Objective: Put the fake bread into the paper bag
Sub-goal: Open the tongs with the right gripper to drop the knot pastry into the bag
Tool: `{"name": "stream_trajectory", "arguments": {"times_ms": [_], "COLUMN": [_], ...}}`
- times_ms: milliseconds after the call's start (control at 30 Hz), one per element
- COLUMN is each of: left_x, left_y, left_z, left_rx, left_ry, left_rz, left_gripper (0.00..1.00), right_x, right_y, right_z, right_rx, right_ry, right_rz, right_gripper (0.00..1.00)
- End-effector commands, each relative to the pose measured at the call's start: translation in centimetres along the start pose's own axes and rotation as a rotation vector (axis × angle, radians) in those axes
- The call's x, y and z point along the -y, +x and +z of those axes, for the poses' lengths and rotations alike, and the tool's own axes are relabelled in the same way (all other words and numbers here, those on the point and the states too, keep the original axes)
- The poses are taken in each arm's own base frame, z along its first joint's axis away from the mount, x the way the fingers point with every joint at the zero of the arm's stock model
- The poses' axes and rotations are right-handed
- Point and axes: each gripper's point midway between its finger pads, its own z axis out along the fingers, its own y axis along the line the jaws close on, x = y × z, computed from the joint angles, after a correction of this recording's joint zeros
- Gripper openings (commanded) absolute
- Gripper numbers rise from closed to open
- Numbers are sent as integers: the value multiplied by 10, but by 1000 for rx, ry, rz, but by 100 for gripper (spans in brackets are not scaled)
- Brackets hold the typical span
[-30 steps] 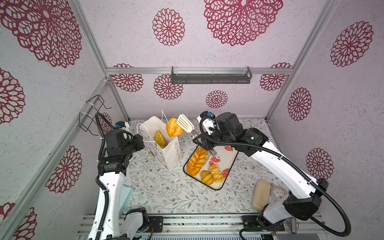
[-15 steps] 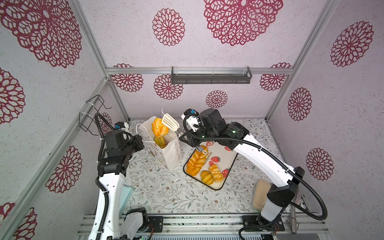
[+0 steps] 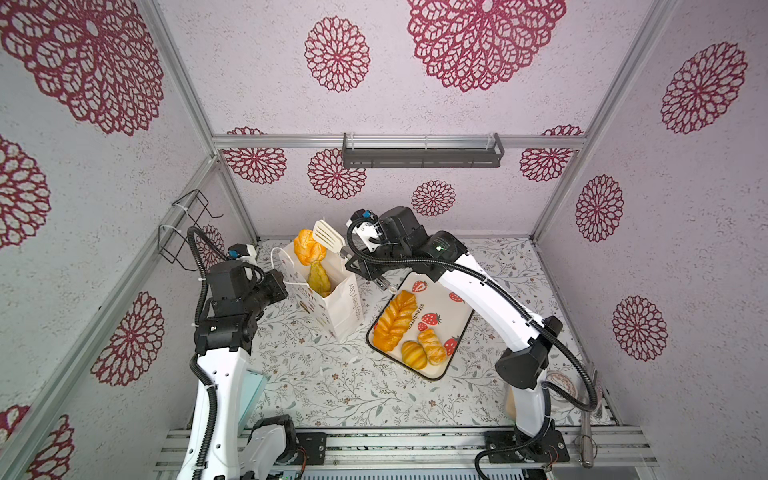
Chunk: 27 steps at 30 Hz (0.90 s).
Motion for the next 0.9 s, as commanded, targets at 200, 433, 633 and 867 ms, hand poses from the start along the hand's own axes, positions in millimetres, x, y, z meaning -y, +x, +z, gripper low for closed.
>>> {"name": "stream_trajectory", "arguments": {"times_ms": [200, 433, 633, 867], "left_x": [-5, -5, -5, -5], "left_y": [-2, -1, -1, -1], "left_z": [-3, -3, -2, -2], "left_rx": [19, 16, 16, 16], "left_ry": [-18, -17, -15, -13], "left_rz": [15, 12, 9, 9], "left_gripper": [0, 0, 0, 0], "right_x": [1, 3, -1, 3], "right_y": [-39, -33, -31, -26], "right_z": [-11, 2, 9, 20], "right_rx": [118, 91, 84, 68], "right_ry": [-89, -111, -135, -139], "right_rz": [10, 29, 35, 45], "right_gripper": [14, 15, 16, 25]}}
